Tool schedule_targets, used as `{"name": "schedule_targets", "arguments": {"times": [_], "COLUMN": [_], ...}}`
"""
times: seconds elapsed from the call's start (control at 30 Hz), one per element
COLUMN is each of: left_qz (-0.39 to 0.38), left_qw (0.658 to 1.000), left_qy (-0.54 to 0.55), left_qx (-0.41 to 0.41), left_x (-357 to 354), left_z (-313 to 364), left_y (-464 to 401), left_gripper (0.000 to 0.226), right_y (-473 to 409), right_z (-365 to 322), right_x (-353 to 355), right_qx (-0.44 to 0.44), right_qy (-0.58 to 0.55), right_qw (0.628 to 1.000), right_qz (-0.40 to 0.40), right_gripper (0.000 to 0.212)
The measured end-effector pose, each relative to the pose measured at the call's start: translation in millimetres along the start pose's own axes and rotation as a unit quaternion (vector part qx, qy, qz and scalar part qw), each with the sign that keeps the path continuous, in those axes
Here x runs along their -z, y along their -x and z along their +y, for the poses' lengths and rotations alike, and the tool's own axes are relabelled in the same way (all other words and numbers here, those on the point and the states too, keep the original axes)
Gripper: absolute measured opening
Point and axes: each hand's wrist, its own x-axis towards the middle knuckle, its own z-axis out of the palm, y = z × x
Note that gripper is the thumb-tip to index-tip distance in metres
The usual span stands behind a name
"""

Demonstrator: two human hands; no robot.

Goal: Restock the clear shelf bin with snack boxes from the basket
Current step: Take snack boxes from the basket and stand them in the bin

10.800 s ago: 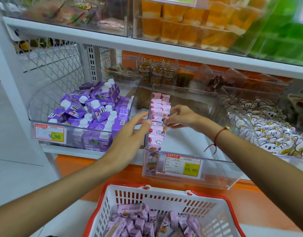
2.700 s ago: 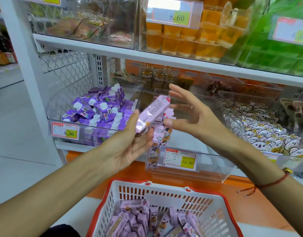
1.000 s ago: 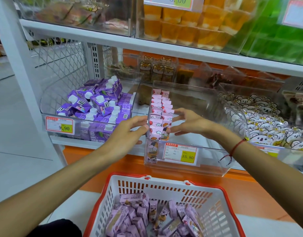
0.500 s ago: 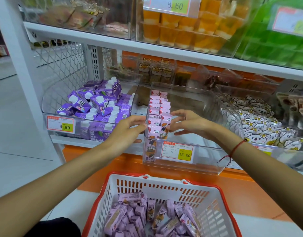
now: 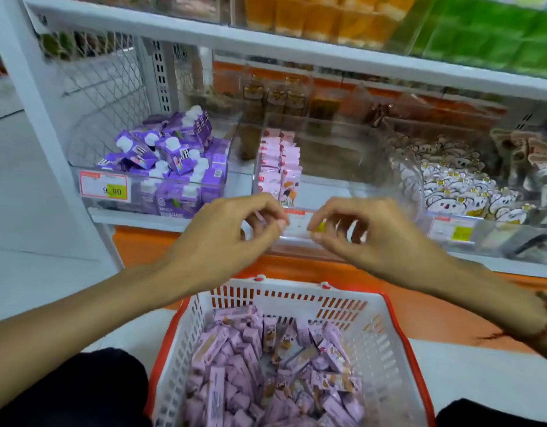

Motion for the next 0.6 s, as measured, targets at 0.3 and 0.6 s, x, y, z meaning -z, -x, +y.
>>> {"name": "schedule_targets", "arguments": {"times": [0.3, 0.6], "left_qz": [-0.468, -0.338], "left_qw": [0.855, 0.863], "left_qy": [-0.082, 0.042], "left_qx": [0.209, 0.374], "left_x": [-146, -267], "left_z": [-115, -153], "left_y": [59, 146], "left_gripper": [0.026, 0.039], "right_y": [95, 190], "right_z": [111, 152], "right_x": [-160, -260], "right_qx": [-0.18, -0.349], "right_qy": [0.228, 0.138], "right_qw": [0.818, 0.852], "right_qz": [-0.496, -0.365], "right_gripper": [0.031, 0.062]}}
